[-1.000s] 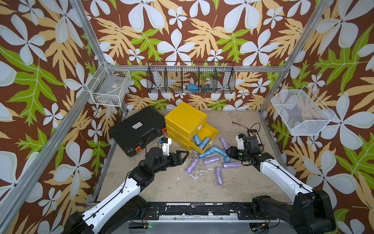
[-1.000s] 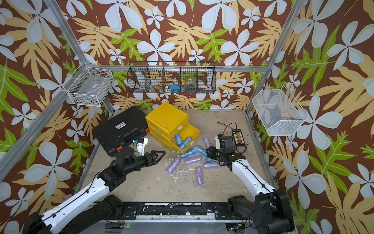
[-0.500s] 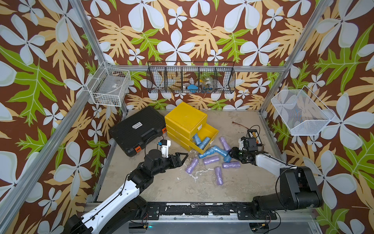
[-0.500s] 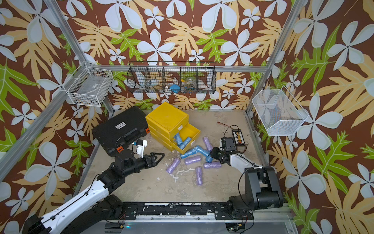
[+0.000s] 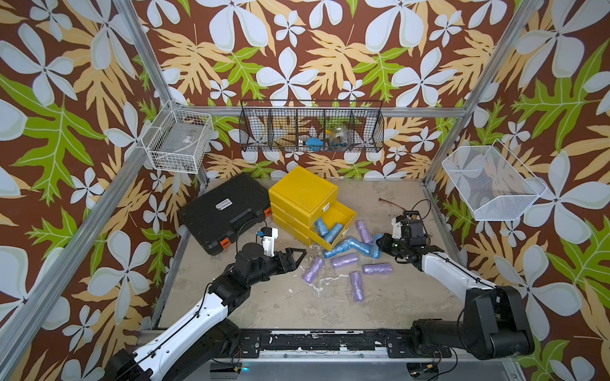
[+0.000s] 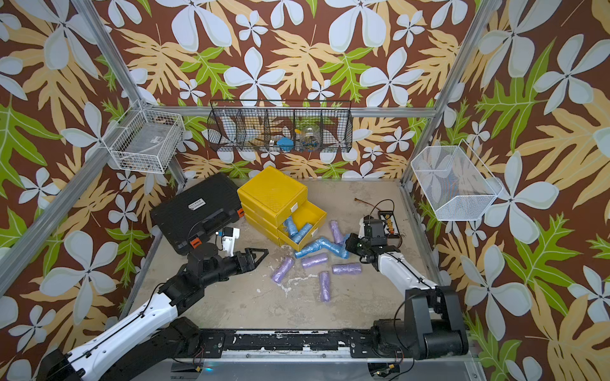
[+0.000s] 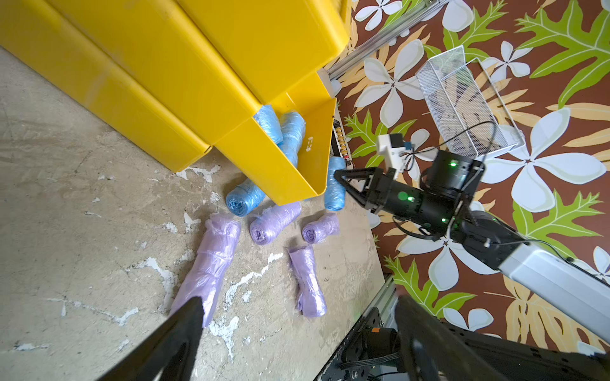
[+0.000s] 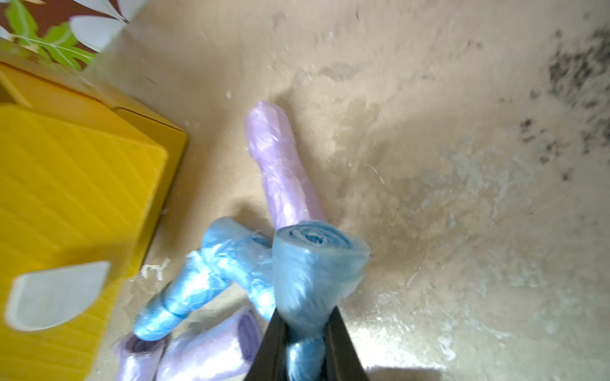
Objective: Sort the rolls of trash bags by color and place them into the drawer
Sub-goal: Pick up the roll of trash bags from the center of the board, then place the roll of trash bags in the drawer.
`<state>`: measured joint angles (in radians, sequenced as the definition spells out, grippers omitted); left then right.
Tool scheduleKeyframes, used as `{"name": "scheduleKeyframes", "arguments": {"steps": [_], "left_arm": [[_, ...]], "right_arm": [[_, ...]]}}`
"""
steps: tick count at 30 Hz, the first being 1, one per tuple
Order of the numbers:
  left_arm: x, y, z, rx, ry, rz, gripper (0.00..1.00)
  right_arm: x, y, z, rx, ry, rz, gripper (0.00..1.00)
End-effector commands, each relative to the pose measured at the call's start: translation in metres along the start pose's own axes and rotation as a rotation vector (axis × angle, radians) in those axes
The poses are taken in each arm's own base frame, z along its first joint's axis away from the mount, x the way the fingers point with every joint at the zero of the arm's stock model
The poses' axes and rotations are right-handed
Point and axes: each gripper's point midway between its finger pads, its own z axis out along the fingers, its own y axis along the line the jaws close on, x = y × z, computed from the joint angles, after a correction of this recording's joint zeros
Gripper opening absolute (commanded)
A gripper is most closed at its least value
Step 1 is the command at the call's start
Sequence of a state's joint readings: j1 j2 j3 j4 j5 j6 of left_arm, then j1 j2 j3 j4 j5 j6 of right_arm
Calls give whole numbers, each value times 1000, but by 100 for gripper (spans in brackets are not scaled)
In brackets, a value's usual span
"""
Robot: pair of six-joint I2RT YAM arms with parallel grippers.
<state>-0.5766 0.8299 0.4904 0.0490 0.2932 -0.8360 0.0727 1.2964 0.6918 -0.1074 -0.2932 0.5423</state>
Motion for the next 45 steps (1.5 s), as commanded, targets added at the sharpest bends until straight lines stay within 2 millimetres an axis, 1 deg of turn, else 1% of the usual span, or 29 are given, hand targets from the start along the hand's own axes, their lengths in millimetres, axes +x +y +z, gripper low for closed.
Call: {"name": "scheduleKeyframes", "arguments": {"steps": [1,4,8,14,17,19,22,26,30,32,36,40,45], "left_arm": [[-6,-6,1,18,-9,23,93],[-8,-7,3,26,-8,22,93],[-10,-11,5,37,-4,22,93],[-11,-11,1,32,-11,21,92],[-11,-11,-2,28,-15,19,93],[-11,-10,-4,24,-18,21,93],[-11,-9,-6,20,-24,18,93],[-11,-9,-9,15,-26,19,93],[-10,-7,-10,8,-28,22,93],[-9,-6,-9,5,-25,19,93],[-10,-6,-9,7,-25,17,93],[-11,-7,-9,7,-28,17,93],[-11,-7,-8,4,-22,19,93]], "right_arm": [[-15,20,-17,-58,-26,-36,11],[-33,52,-29,-155,-35,-60,11],[-47,102,-33,-250,-8,-118,11],[-56,167,-23,-380,15,-118,12],[-55,191,-10,-414,36,-113,14],[-54,200,-1,-424,44,-98,15],[-52,202,17,-419,53,-55,15],[-47,198,37,-410,72,-15,17],[-45,197,47,-402,83,-9,22],[-46,195,50,-394,82,-8,27],[-47,195,50,-385,78,-10,38],[-53,197,42,-380,57,-44,45],[-64,197,21,-370,12,-119,45]]}}
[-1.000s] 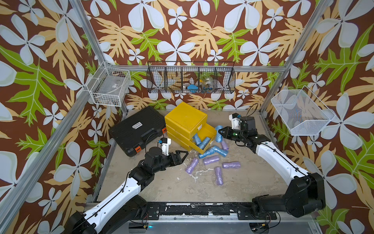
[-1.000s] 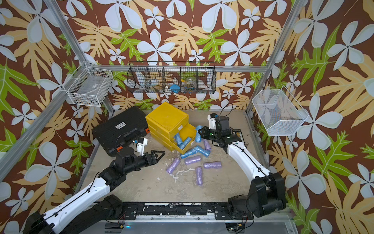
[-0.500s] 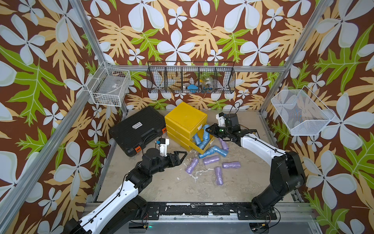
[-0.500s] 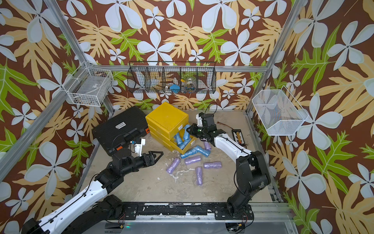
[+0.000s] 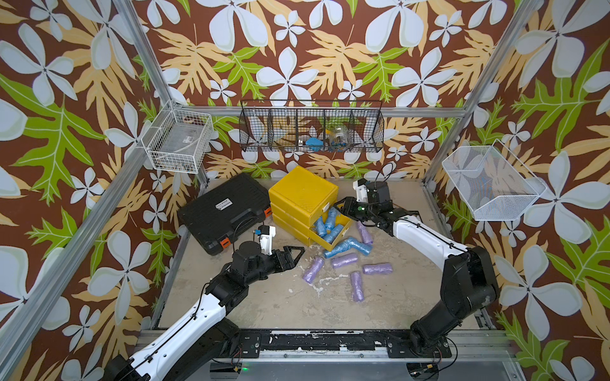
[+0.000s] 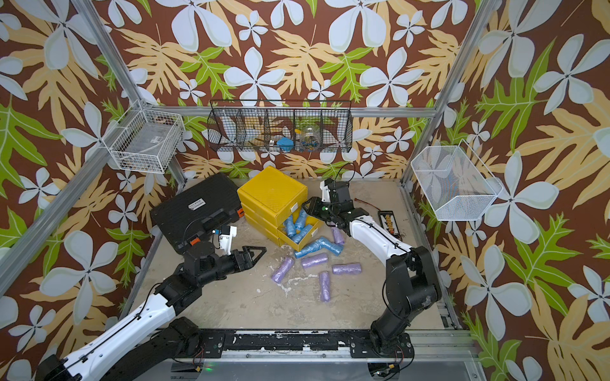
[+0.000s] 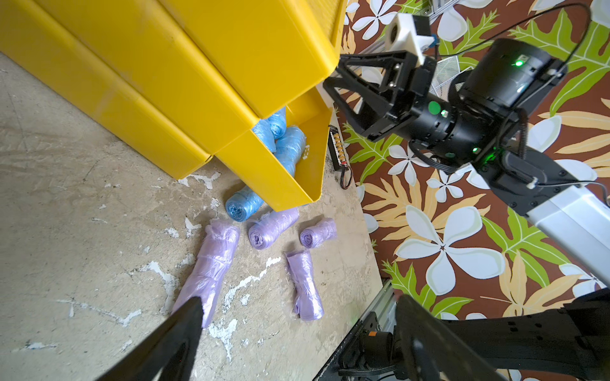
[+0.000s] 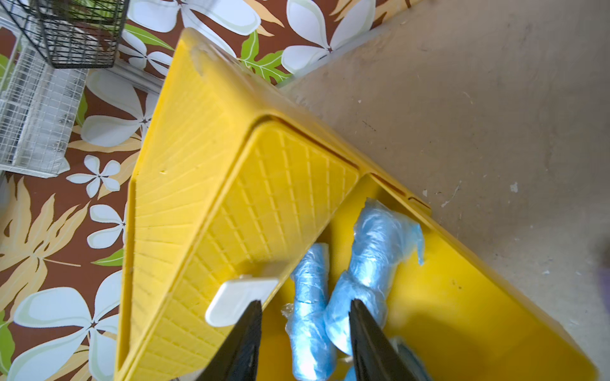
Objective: Sort the rolls of trash bags by color and place them into the drawer
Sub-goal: Place the roll of trash bags in the drawer, then pick up the roll of trash bags from the center of the board.
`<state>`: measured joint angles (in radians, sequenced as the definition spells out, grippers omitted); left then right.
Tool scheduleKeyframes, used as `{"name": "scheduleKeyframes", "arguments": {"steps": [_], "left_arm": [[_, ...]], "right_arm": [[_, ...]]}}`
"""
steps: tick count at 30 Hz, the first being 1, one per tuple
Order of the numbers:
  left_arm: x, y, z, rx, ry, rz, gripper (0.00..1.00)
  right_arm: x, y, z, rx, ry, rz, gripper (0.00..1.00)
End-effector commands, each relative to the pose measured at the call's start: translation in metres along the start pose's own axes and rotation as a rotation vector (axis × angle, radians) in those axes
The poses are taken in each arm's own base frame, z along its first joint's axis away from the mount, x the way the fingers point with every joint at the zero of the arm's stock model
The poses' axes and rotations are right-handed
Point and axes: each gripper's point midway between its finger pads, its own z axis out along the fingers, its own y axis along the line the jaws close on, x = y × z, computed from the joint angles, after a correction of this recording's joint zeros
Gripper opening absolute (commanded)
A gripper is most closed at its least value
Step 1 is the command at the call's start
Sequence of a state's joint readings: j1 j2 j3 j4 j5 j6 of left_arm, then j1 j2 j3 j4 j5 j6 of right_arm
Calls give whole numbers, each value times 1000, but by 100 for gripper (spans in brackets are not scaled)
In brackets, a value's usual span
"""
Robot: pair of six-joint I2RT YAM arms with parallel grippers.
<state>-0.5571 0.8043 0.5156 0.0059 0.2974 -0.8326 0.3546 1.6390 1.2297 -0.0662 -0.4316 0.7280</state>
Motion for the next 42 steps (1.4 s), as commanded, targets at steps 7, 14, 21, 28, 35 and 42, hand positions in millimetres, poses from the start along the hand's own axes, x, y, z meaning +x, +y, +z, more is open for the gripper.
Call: {"name": "scheduleKeyframes", "arguments": {"steps": [7,14,21,28,35,42], "left_arm": [[-8,-9,1,10,-3,32,93],[-9,-13,7,27,9,23,93],[-5,-13,10,52,17,-10,93],[-1,-9,8,55,17,-29,93],[1,-7,10,58,22,-35,93],[1,-8,10,64,20,-31,94]], "right_arm": [[-11,-34,-50,113,-46,-147,43],[29,-95,-59,223,56,-192,49],[73,-132,-38,245,174,-174,49],[90,-150,-22,253,232,-158,50],[106,-163,-16,287,272,-155,51],[125,-165,-18,323,304,-170,51]]}}
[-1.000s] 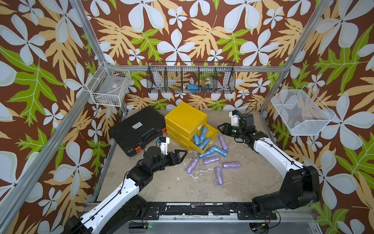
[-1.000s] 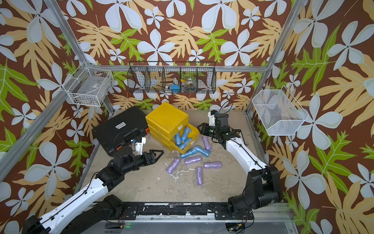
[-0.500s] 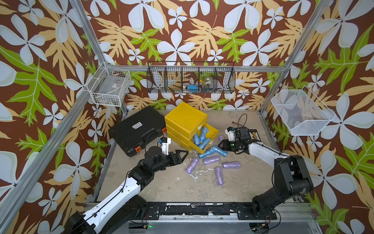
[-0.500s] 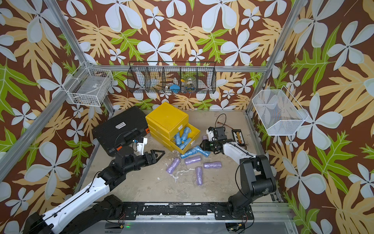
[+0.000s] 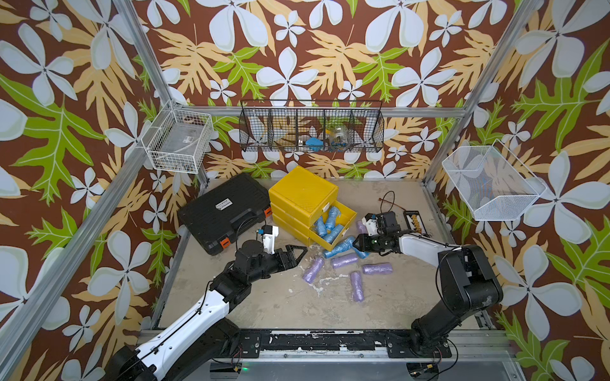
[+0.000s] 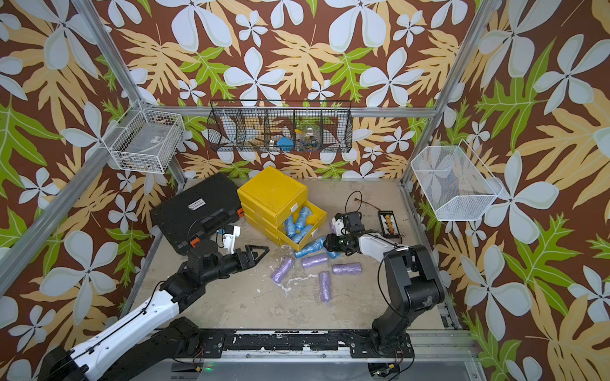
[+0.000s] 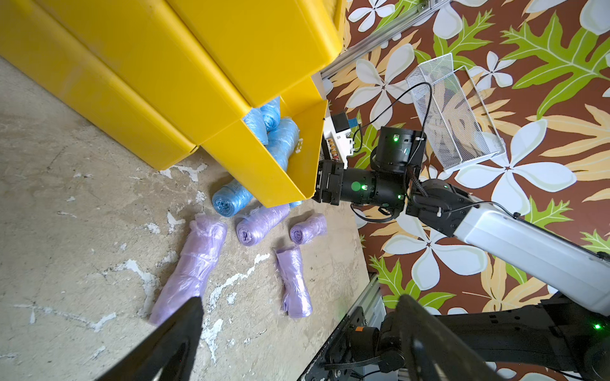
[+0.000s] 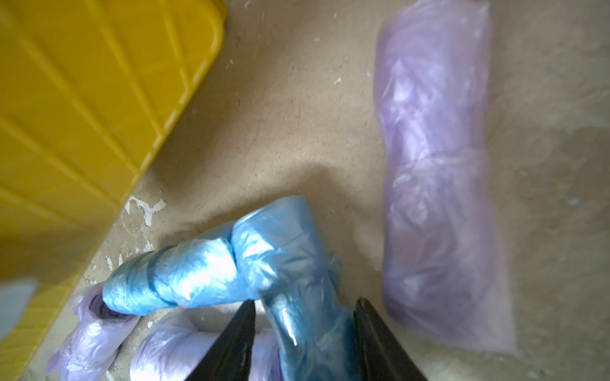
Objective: Sort the rolls of trash bags by color and place them into the drawer
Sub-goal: Pick up the roll of trash bags from the center of the board.
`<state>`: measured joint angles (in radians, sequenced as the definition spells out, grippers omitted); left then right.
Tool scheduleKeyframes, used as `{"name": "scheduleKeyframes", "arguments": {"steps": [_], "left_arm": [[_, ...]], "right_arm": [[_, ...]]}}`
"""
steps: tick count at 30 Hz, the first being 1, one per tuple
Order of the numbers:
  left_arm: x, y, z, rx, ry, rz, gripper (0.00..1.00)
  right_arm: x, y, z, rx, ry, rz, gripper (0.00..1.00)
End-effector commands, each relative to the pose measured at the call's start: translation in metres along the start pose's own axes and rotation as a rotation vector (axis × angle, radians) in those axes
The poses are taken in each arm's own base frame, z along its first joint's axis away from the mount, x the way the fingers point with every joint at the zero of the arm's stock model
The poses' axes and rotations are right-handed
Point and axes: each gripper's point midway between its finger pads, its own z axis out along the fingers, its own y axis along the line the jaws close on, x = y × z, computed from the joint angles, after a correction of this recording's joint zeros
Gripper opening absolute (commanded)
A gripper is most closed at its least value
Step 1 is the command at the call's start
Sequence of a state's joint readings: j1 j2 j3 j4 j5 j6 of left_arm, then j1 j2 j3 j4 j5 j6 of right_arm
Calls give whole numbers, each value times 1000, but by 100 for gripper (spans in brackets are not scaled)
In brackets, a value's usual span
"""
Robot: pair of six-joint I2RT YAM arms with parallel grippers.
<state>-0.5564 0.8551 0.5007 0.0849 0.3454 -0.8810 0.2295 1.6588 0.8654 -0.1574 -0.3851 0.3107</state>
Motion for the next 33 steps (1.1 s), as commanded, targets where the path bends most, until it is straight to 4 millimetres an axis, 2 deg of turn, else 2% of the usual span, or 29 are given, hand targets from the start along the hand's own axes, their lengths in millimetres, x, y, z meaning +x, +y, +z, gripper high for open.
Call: {"name": "scheduleKeyframes", "arguments": {"steps": [1,7,11,13,19,23,25,28,33], "left_arm": [[-2,-5,0,24,-8,13,95],[-11,-5,2,-16,-20,54,100],[-36,-14,6,-98,-44,139,100],[-50,-16,10,-149,-57,177,100],[-94,-21,26,-293,-117,283,100],[-119,-22,41,-372,-142,332,100],[-130,-24,45,-399,-157,354,100],[-148,-23,46,-473,-196,398,100],[-176,-19,42,-615,-242,488,100]], "right_arm": [[3,-2,1,28,-4,-7,50],[16,-6,6,38,21,13,41],[20,-9,6,52,25,23,23],[16,-7,1,53,10,25,20],[-10,-1,-33,75,-87,25,15],[-32,2,-67,76,-174,41,12],[-43,10,-84,63,-219,37,13],[-61,32,-108,-8,-274,30,13],[-86,82,-133,-147,-334,27,13]]}}
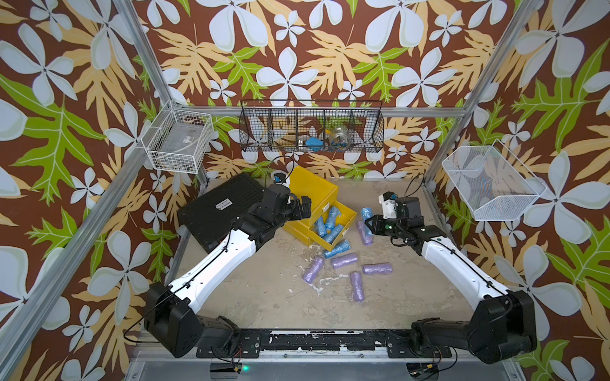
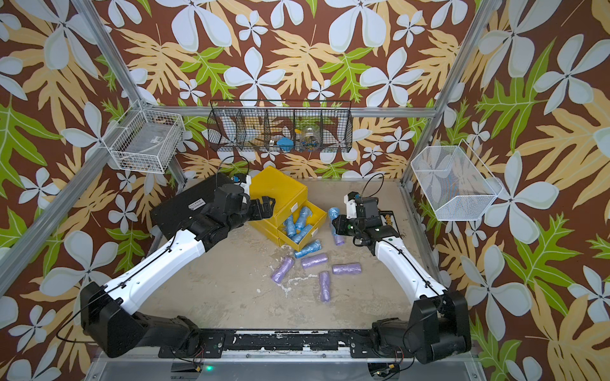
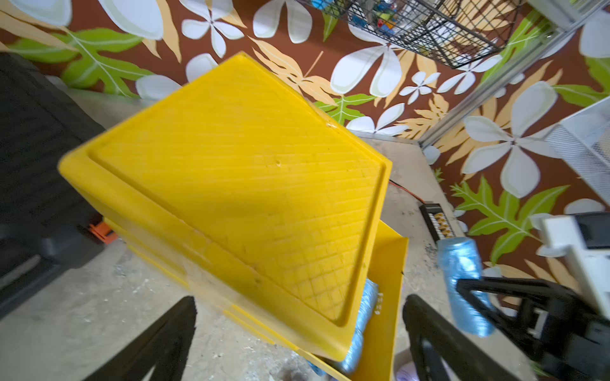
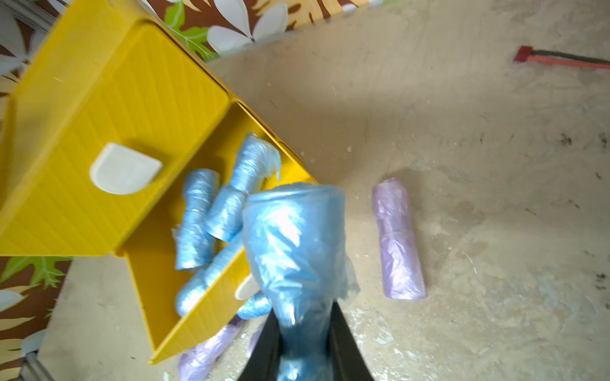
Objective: Sort the rolls of trash bags by color and place them into the drawer
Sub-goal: Pick up the roll of trash bags from the center of the board, then place the roll of trash bags in the drawer.
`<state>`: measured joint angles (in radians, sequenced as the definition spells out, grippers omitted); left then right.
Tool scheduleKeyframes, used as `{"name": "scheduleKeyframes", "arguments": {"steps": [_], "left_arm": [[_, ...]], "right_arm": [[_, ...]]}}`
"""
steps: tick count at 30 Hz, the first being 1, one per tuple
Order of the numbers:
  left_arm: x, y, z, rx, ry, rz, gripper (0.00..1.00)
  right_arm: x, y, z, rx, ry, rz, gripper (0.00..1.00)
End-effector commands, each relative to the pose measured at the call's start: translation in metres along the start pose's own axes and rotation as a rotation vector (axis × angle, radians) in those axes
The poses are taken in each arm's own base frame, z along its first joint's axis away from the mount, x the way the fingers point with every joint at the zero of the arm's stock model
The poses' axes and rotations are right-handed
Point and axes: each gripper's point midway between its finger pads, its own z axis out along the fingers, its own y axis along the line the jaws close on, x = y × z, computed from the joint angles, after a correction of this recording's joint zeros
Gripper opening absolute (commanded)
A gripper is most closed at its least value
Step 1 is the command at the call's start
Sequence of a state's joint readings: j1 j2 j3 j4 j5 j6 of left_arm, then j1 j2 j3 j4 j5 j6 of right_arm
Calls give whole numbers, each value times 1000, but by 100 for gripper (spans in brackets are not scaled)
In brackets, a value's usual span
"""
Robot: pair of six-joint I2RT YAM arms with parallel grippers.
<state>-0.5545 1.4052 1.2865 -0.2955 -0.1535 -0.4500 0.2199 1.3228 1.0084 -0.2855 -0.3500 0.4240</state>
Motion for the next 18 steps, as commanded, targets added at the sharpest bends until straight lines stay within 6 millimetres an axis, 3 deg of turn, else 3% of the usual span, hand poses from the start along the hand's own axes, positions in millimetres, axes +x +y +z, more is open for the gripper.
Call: {"name": "scheduleKeyframes", "arguments": {"steps": [1,5,8,16,18], "left_arm": [[-10,23,4,-154,-20,107,100],[-12,29,16,-212,-7,163,100],[-8,31,27,-219,12,178,100],[10,31,45,-195,72,175,98],[12,29,46,-184,80,172,97]], "right_arm": [[-11,37,-4,-110,-9,40,13],[-23,76,5,-207,-24,98,14],[-28,86,16,-242,-41,171,15],[-23,77,50,-260,-53,373,21],[-20,74,56,-259,-46,410,28]]}}
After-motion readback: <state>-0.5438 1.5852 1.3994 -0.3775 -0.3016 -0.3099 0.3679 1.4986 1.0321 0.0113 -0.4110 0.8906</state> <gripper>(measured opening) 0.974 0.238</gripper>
